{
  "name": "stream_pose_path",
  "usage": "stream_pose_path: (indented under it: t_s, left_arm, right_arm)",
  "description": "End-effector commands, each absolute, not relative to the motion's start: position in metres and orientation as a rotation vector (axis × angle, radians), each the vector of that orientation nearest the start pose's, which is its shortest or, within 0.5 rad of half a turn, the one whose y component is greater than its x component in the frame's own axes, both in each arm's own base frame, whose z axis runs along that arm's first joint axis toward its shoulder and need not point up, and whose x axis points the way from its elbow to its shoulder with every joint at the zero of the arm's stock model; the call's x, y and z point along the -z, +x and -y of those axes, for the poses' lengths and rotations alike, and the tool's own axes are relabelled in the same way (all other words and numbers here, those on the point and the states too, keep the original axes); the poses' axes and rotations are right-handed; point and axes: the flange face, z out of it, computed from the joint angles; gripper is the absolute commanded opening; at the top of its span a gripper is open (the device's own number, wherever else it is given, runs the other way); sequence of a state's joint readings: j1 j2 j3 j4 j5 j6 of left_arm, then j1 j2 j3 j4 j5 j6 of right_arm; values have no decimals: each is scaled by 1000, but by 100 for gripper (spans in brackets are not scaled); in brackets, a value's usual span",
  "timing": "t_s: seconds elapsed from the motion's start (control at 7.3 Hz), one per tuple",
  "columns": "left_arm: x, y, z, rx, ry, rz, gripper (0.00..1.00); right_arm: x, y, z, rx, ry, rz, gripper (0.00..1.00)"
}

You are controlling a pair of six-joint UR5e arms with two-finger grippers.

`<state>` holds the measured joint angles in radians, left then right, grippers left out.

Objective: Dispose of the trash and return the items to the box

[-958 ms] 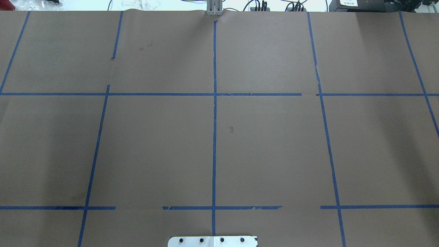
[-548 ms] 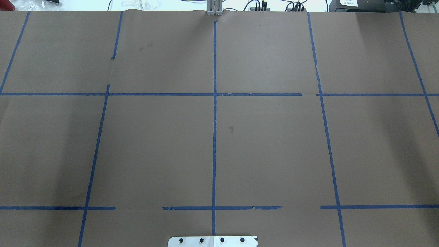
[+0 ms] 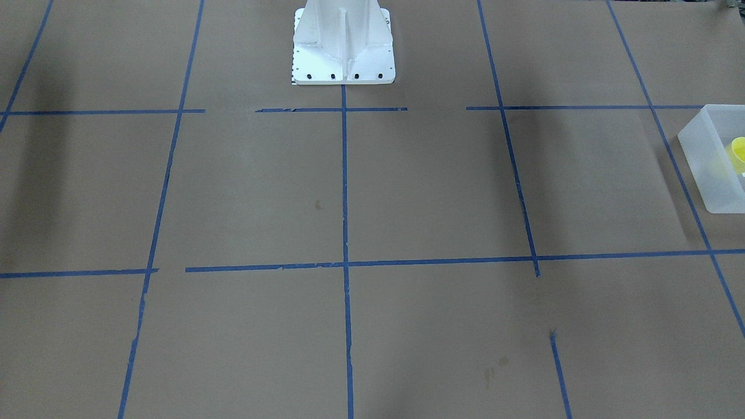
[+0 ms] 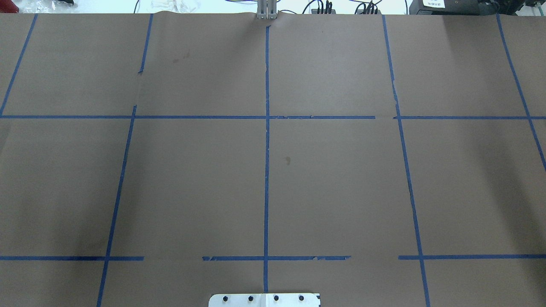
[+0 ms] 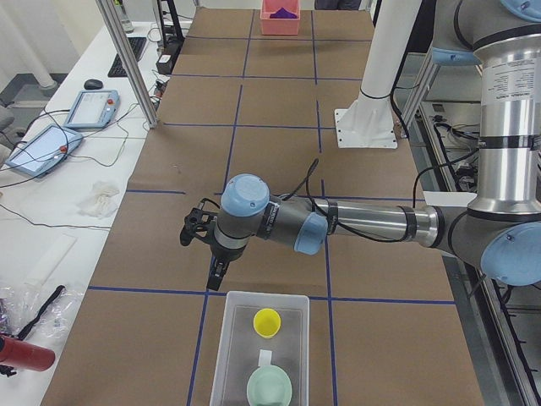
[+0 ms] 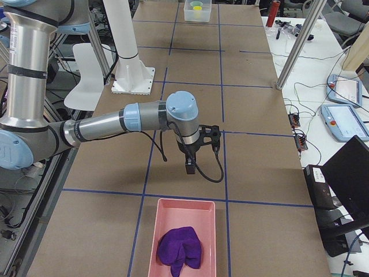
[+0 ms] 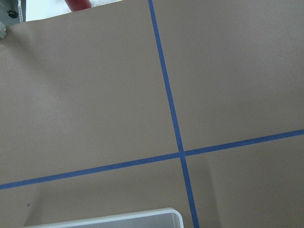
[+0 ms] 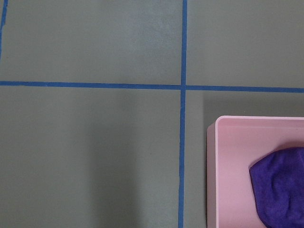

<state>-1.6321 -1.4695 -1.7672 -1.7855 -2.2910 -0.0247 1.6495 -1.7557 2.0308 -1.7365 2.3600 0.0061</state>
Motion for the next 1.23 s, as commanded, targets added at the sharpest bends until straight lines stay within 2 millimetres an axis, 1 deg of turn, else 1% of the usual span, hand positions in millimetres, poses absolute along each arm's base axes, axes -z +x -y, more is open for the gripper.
stream_pose_path:
  t_s: [0.0,0.14,0.27,0.41,0.55,0.82,0.96,1.1]
  left_arm:
    - [-603,-93,439,3,211,-715,100]
    - [-614,-93,443,14,179,-718,100]
    - [-618,-91,458,30,125,-720,100]
    - [-608,-93,478,50,62,-723,100]
    - [-602,-94,478,49,67,-723,100]
    - [-604,-93,478,45,68,-736,100]
    - [-601,-93,479,44,72,-739,100]
    - [-602,-93,479,43,74,-738,100]
  right_arm:
    - [-540,94,393,-43,115,786,100]
    - [-549,93,387,-40,98,788,100]
    - [-552,93,385,-30,97,787,100]
    - [-558,93,386,-36,85,788,100]
    - [-564,93,386,-42,73,787,100]
    - [-567,93,386,-45,67,788,100]
    - [-569,93,386,-43,66,788,100]
    - [-573,93,388,-44,60,786,100]
